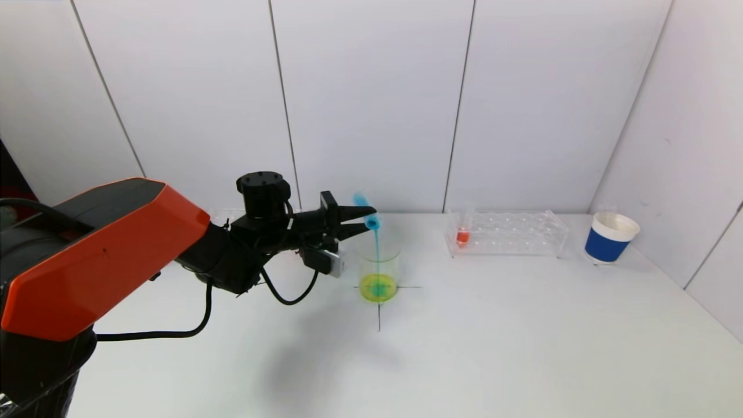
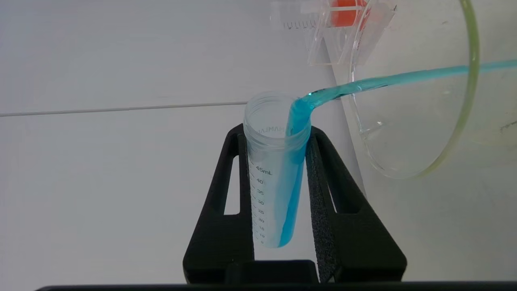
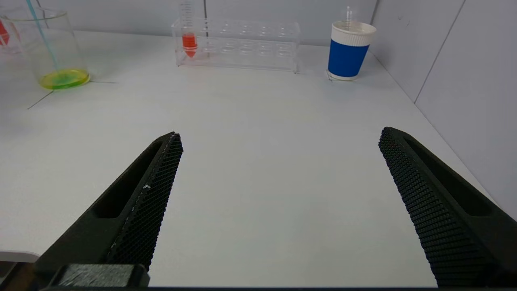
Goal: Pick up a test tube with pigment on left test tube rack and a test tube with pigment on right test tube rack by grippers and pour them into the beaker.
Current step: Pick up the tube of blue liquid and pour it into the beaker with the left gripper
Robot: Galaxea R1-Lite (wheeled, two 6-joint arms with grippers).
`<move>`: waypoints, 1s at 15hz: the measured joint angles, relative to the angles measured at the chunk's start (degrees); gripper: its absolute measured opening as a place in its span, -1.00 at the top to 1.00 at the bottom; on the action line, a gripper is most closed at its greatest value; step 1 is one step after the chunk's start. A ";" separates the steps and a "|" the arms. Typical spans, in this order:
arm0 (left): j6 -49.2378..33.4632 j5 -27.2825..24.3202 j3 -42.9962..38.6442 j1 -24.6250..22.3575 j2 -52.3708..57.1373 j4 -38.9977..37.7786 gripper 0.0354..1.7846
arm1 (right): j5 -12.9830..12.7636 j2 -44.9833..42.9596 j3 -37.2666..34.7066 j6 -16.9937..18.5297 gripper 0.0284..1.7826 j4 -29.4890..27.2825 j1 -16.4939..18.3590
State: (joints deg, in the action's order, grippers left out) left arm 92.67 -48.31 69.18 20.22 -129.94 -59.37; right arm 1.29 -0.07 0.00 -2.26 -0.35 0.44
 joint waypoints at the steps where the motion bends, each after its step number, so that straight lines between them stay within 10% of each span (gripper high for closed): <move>1: 0.10 -0.04 0.05 0.00 0.00 0.02 0.56 | 0.00 0.00 0.00 0.00 -0.99 -0.02 0.00; 15: 4.62 -0.48 2.01 -0.09 0.06 0.30 0.56 | 0.00 0.00 0.00 0.00 -0.99 0.00 0.00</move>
State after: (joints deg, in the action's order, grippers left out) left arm 97.29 -48.79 71.19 20.14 -129.88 -59.06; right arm 1.29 -0.07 0.00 -2.26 -0.35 0.44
